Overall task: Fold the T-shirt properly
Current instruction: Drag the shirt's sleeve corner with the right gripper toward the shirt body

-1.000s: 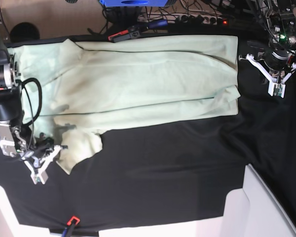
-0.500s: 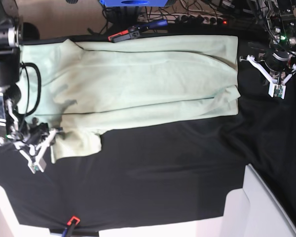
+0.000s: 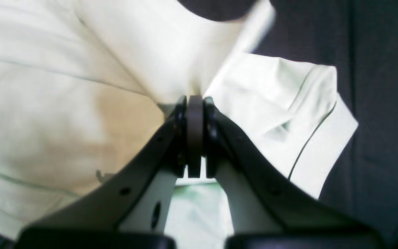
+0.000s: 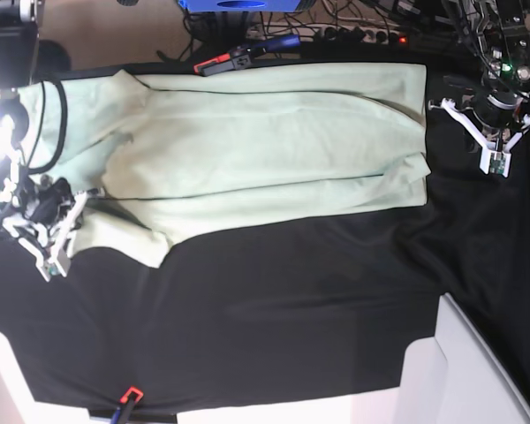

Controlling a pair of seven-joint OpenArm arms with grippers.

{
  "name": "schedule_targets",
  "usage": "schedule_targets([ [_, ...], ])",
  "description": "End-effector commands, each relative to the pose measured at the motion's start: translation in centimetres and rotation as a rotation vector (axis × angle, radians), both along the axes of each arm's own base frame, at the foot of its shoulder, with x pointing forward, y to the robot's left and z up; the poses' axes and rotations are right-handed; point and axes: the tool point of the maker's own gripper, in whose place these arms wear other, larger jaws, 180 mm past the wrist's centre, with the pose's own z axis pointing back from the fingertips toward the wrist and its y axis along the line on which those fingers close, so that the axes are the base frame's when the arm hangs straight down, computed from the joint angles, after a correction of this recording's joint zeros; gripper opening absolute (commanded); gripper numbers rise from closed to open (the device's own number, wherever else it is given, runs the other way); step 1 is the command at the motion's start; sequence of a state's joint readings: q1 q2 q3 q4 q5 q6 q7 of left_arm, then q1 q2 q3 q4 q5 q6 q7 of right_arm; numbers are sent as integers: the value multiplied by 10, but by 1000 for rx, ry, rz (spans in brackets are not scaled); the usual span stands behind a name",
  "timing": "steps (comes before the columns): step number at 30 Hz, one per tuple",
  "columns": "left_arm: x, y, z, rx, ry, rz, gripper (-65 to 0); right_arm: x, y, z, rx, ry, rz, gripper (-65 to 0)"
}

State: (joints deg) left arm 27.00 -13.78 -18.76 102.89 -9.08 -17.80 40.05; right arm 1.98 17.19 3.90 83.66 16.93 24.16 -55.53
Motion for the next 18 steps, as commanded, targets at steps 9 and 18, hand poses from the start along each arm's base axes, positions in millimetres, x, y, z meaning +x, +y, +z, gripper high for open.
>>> schedule_targets([
  [9, 9, 5, 11, 19, -38, -3, -650, -25, -8, 8, -35, 6, 9, -649],
  [18, 9, 8, 12, 23, -40, 2, -650, -51, -31, -2, -78, 57, -7, -650],
])
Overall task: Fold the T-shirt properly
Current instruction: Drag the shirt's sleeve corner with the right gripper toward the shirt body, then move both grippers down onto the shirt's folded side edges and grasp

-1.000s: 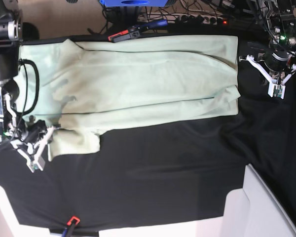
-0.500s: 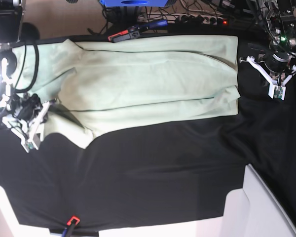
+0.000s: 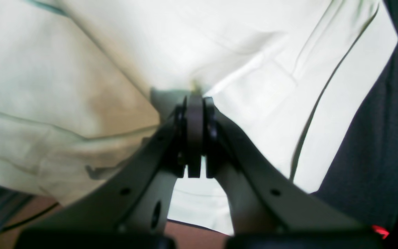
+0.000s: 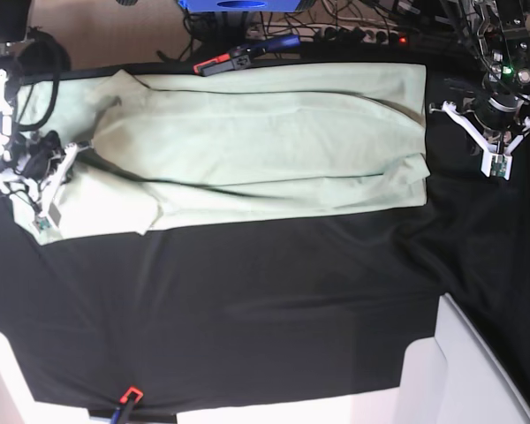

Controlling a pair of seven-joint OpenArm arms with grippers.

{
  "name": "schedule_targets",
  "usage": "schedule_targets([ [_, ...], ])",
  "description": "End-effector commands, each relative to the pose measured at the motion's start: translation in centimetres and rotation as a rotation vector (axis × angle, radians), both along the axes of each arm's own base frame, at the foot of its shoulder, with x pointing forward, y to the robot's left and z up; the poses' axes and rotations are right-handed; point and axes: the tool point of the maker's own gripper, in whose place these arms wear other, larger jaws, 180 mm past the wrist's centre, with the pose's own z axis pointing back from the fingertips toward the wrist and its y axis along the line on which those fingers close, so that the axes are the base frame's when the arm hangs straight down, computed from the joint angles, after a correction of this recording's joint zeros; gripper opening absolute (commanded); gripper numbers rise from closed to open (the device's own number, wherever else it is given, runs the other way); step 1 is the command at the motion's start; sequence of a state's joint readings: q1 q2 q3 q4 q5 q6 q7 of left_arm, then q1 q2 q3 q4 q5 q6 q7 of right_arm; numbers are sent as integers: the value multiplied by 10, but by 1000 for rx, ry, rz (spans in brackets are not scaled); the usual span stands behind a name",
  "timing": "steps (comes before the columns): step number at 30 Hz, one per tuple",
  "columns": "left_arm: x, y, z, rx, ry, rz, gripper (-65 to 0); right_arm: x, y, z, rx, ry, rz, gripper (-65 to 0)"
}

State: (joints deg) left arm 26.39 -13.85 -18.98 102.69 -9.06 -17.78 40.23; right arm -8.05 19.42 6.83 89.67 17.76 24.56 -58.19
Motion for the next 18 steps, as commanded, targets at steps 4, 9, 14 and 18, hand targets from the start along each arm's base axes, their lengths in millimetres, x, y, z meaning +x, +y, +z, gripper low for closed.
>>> schedule_targets([
  [4, 6, 6, 10, 21, -34, -3, -650, 5, -16, 12, -44, -32, 7, -650],
  [9, 6, 4, 10, 18, -32, -8, -650, -5, -17, 6, -47, -11, 8, -650],
  [14, 6, 4, 10, 18, -32, -8, -650, -7, -16, 5, -43, -6, 7, -650],
  [18, 9, 9, 13, 38, -31, -22, -650, -7, -14, 4, -41, -5, 11, -647],
])
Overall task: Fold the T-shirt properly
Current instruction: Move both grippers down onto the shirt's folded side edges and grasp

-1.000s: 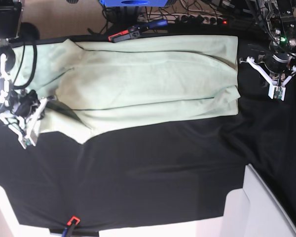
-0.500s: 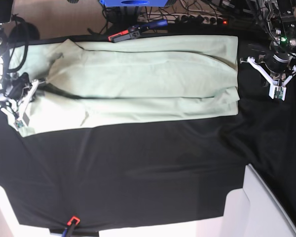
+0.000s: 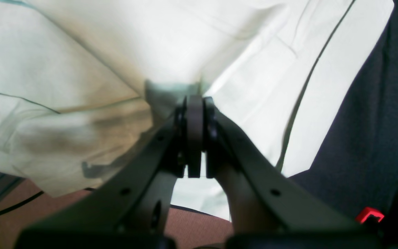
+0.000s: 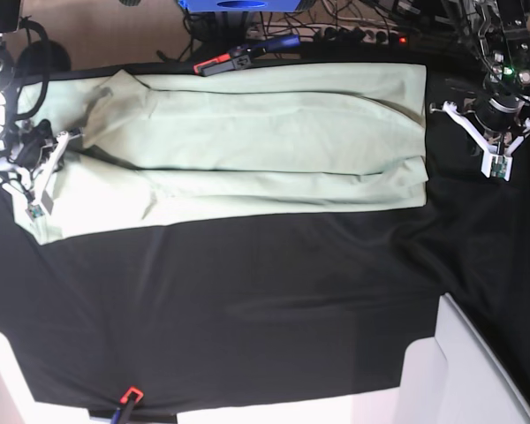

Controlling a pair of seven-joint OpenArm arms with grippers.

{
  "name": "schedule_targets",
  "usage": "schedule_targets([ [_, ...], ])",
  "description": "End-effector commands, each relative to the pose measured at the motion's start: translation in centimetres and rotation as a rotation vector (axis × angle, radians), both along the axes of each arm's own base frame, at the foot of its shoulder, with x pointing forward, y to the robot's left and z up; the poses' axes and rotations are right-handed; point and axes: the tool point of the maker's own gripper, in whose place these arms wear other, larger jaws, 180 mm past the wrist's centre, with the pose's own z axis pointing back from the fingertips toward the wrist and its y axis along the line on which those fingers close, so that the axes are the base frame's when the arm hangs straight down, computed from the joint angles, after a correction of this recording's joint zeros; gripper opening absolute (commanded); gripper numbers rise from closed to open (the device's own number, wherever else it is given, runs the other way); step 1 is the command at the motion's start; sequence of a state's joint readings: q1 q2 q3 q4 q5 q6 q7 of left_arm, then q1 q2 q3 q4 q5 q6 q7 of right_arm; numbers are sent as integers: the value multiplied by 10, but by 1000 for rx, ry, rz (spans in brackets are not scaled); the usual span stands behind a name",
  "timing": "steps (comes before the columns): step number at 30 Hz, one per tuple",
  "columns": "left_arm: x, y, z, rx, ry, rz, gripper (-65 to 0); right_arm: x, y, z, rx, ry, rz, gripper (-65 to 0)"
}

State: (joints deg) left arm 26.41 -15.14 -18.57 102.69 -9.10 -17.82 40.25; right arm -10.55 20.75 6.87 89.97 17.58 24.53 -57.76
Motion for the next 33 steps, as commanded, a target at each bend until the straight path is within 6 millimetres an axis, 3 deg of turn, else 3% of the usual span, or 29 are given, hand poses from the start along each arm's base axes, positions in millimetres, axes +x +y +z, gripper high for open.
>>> schedule_targets([
  [1, 6, 6, 11, 24, -34, -6, -650, 9, -4, 9, -15, -35, 8, -647],
  [4, 7, 8, 12, 30, -35, -8, -650, 9, -5, 10, -16, -33, 3, -617],
  [9, 6, 7, 11, 26, -33, -8, -650, 10, -2, 9, -6, -35, -6, -416],
  [12, 7, 4, 11, 16, -38, -7, -650, 11, -16, 14, 4, -60, -84, -325],
  [15, 8, -3, 8, 6, -34, -26, -650, 20, -40, 40, -14, -156, -197, -310],
  [18, 9, -5, 8, 10, -32, -33, -650, 19, -19, 67, -13, -246, -159, -310],
  [20, 8, -4, 7, 11, -25, -29, -650, 15, 18, 80, 12, -280, -66, -310],
  [24, 0, 0, -5, 6, 9, -18, -650, 1, 82, 69, 84, -236, 101, -312],
  [26, 0, -8, -12, -8, 23, -40, -650, -3, 98, 60, 110, -214, 134, -312],
  [30, 16, -44, -15, -60, -53, -155, -650, -2, 109, 54, 91, -243, 184, -312],
  [33, 30, -48, -17, -92, -92, -135, -576, -4, 108, 50, 56, -231, 202, -312],
])
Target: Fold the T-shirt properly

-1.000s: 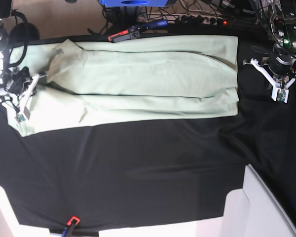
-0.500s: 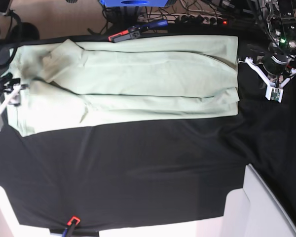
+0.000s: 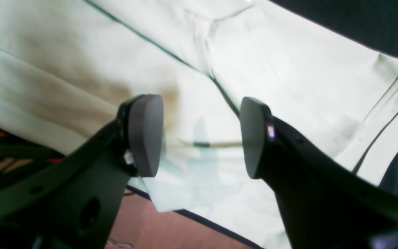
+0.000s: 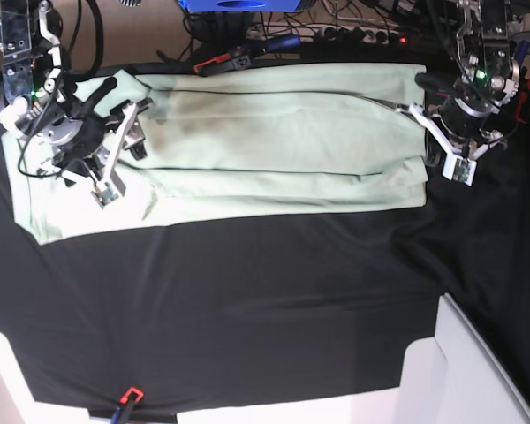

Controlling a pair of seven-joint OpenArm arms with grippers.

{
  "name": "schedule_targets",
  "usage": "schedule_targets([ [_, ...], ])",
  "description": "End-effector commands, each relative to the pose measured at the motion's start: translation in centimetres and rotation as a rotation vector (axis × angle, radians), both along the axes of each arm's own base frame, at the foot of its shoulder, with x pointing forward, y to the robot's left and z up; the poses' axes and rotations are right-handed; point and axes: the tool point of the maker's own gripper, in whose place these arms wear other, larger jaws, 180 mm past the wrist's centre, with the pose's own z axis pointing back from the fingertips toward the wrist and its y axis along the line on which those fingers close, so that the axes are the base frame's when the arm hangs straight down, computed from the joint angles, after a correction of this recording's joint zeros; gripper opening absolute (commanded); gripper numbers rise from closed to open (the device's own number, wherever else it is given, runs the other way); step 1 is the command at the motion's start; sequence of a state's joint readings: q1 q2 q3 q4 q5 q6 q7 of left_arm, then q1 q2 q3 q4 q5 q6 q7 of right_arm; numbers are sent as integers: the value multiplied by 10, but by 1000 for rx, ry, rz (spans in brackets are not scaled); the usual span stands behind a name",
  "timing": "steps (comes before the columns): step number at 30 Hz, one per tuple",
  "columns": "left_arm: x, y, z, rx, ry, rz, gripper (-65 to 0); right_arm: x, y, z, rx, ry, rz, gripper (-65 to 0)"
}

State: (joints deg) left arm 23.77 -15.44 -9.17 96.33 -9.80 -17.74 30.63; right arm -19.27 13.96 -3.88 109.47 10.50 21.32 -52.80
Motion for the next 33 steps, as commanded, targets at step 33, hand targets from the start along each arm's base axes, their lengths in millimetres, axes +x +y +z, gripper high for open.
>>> schedule_targets([
  [33, 43, 5, -6, -83, -16, -115, -311, -5, -10, -7, -22, 15, -11, -312],
])
